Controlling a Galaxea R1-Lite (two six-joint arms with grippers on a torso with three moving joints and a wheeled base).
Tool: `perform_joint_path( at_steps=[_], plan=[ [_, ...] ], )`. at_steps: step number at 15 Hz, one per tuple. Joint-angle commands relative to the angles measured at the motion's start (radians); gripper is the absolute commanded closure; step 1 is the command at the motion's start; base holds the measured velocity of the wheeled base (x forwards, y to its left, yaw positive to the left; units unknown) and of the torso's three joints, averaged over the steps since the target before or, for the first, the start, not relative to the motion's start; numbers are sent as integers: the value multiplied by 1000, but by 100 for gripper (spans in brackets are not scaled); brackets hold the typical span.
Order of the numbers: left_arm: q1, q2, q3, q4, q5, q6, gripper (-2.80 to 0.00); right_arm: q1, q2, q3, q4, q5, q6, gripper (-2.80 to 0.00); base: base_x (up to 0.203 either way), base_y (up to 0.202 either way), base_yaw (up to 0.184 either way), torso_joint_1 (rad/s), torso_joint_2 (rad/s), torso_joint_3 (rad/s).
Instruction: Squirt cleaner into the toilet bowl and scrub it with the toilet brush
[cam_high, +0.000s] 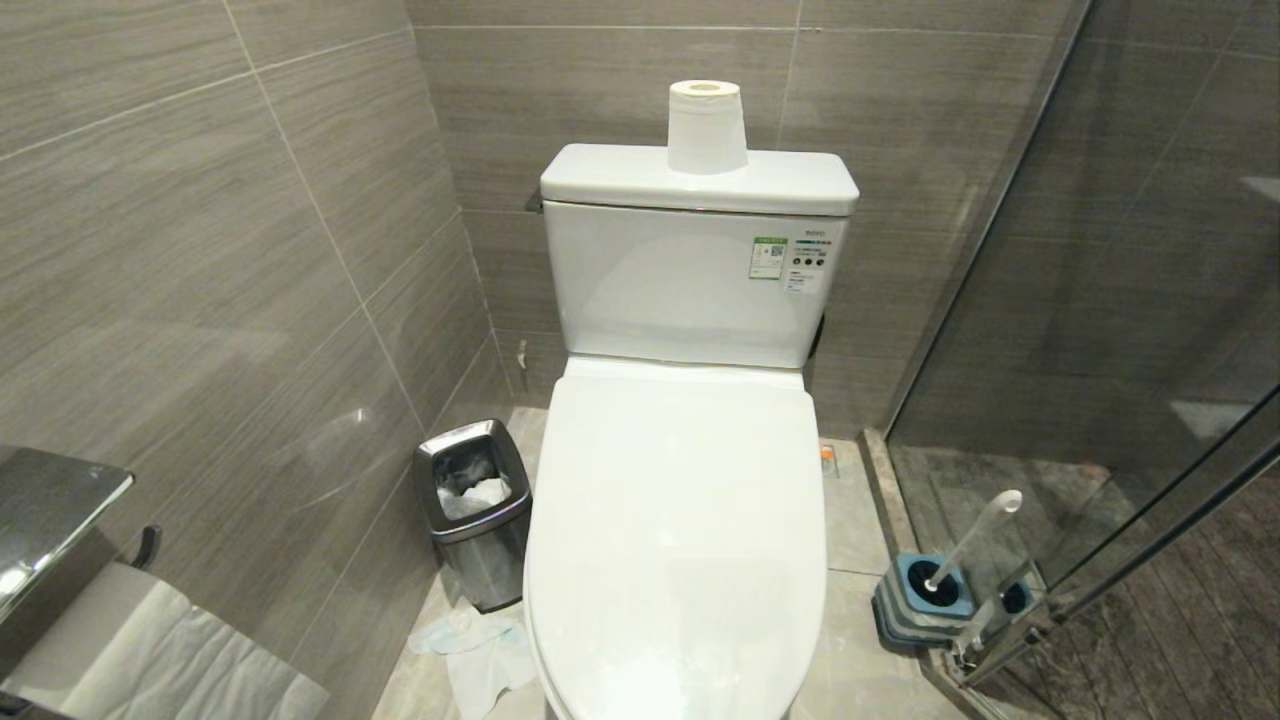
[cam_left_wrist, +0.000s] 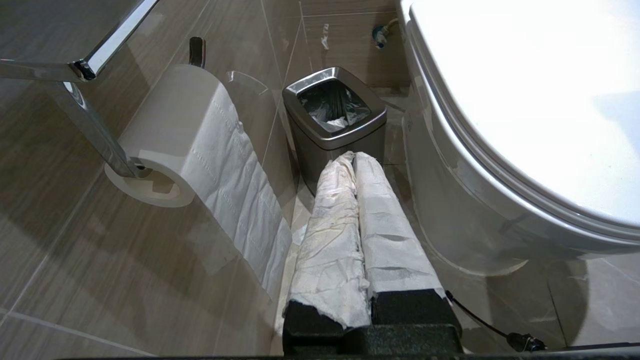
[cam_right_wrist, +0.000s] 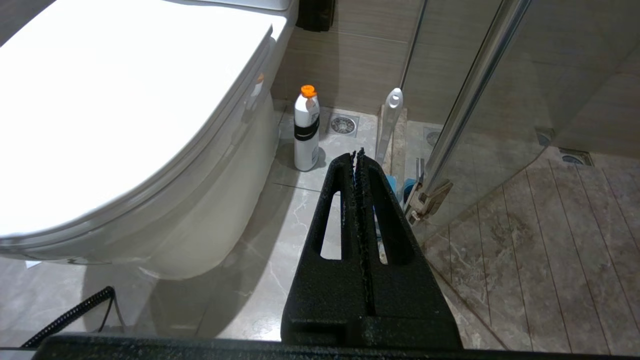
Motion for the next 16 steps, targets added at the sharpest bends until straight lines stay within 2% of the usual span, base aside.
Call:
perform_joint_path(
  at_steps=[1,16],
  plan=[
    [0,1,0,0,0,0,0,0,0,1,1,0,0,0,0,0,0,0,0,0],
    [0,1,0,0,0,1,0,0,-1,2,1,0,0,0,0,0,0,0,0,0]
  ],
)
